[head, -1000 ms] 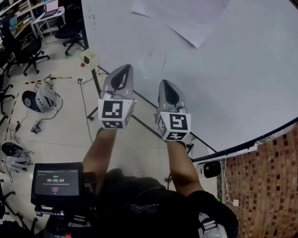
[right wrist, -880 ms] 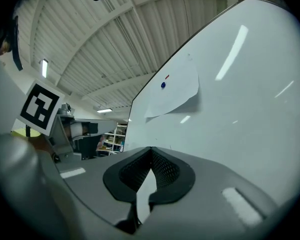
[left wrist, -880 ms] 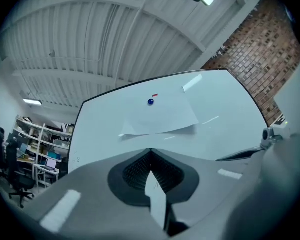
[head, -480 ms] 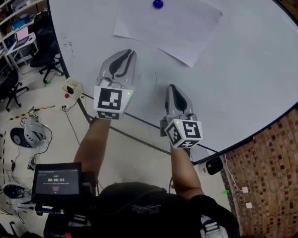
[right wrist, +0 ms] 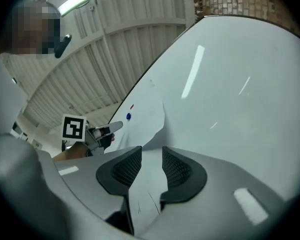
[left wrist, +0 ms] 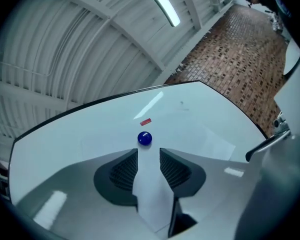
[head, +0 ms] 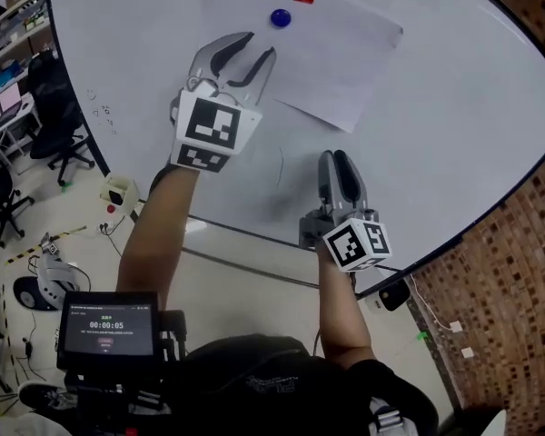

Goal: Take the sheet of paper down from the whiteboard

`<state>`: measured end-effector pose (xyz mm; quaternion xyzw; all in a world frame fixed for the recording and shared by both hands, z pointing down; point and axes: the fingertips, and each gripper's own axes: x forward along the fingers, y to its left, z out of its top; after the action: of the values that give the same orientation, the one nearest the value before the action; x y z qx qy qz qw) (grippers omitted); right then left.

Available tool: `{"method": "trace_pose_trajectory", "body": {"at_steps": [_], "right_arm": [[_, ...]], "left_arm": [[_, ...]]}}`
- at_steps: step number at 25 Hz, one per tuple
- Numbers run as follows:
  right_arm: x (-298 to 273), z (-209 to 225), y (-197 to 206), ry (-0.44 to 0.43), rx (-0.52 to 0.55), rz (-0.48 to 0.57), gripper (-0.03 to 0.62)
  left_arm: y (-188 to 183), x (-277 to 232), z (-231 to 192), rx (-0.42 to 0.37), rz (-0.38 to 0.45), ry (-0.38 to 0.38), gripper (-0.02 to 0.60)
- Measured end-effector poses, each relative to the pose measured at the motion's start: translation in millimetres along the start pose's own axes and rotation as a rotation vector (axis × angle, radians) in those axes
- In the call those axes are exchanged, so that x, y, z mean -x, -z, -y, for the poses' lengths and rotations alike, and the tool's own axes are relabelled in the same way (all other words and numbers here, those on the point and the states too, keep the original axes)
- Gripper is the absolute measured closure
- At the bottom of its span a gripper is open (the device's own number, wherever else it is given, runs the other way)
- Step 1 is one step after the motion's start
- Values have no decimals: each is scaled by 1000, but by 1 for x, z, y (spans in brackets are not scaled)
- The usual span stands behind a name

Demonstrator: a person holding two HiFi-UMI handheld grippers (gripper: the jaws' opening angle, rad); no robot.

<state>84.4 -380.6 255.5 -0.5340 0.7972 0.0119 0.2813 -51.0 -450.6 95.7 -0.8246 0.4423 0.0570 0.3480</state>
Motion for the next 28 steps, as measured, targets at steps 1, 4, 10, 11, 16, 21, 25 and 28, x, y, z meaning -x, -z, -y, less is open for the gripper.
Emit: {"method": "trace_pose_trajectory", "body": {"at_steps": [1,4,10,11,16,21,25,28], "right_arm": [[-1,4,-2,-3,-18,6,452],[-8,6,-12,-38,-34,18,429],[-29,2,-18,-87,-40,13,391],[-33,3,-17,-93,-39,6,391],[-50,15,-15,-114,-69,-24,390],[-66,14,-19,-161,-102,-21,393],[-77,4,-26,-203,-120,-31,409],[-84,-2,-31,-221,-128,-37,437]], "left_arm": [[-1,-5,-3,-9,-3,6,460],[-7,-13,-10,-19,-8,9,442],[-10,-24,-14,-23,-10,1,425],[-10,-27,-16,-23,-9,-4,425],[-4,-47,-19,-22,-36,-4,426],[6,-58,-17,-19,-66,11,426],[5,-56,-20,-12,-63,1,426],[4,-55,-21,-6,-61,-3,434]]}}
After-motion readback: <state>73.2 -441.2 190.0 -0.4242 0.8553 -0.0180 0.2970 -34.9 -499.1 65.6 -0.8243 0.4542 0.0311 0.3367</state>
